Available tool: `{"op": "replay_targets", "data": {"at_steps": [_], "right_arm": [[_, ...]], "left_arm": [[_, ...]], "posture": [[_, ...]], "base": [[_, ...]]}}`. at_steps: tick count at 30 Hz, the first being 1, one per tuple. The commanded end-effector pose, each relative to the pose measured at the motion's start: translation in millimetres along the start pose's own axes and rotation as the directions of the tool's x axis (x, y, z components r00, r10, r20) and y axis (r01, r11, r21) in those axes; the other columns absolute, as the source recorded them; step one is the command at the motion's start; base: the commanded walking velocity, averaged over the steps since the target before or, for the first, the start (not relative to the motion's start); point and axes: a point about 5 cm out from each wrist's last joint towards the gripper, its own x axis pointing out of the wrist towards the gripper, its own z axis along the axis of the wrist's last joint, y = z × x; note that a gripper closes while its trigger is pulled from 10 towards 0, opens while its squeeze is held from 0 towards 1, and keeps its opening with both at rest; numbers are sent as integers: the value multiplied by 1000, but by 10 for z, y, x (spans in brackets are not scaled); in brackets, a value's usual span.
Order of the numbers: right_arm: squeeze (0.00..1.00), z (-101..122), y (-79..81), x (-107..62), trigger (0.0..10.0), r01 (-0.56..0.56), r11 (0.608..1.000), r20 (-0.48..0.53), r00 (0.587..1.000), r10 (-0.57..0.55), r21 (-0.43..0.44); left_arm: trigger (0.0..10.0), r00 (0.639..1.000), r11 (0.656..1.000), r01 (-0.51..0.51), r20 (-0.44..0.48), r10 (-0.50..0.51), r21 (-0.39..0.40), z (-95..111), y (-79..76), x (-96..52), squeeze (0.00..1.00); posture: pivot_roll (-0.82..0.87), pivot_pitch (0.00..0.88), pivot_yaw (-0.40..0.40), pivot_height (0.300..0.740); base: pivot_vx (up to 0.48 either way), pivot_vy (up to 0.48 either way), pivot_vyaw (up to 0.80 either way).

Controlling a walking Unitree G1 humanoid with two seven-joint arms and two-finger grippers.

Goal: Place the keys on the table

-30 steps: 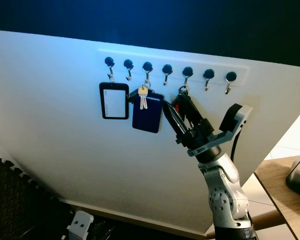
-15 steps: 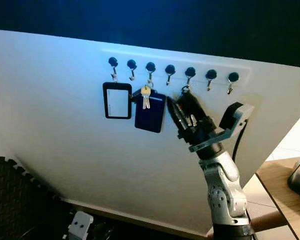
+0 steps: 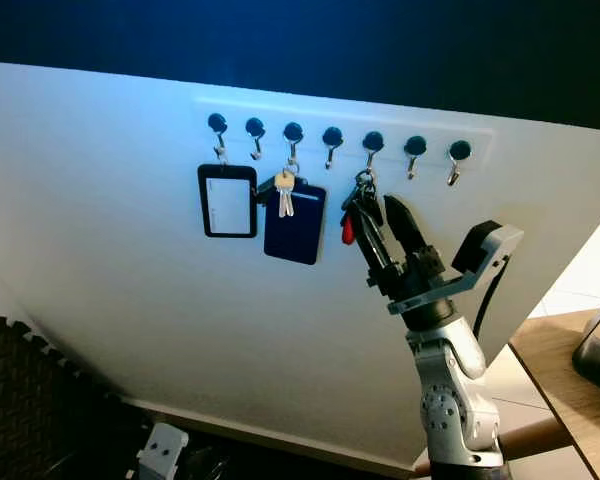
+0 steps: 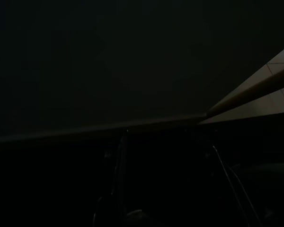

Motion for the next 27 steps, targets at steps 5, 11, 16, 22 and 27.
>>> {"op": "replay_targets", "data": {"at_steps": [5,11,16,22,27], "right_arm": [[0,27,19,51,10000,-9,1000,29,1000,9,1],[0,14,33,125,10000,-26,1000,37,999,26,11],[0,-5,62,151,10000,-45,999,27,999,44,22],[0,-40,91,124,10000,-43,999,12,999,43,34],[0,-43,97,97,10000,-40,999,7,999,40,32]], "left_arm": [[10000,999,1000,-12,-38,12,-1,-83,34,-69,0],[10000,998,1000,-21,-58,21,-10,-131,45,-98,0],[10000,997,1000,-26,-75,25,-14,-164,44,-112,0],[10000,995,999,-32,-95,29,-23,-199,31,-109,0],[10000,993,999,-33,-112,30,-27,-223,29,-114,0]], "posture": [[91,119,-27,740],[93,121,-29,740],[93,120,-29,740],[91,122,-32,740],[85,121,-29,740]], "base": [[0,0,0],[0,0,0],[0,0,0],[0,0,0],[0,0,0]]}}
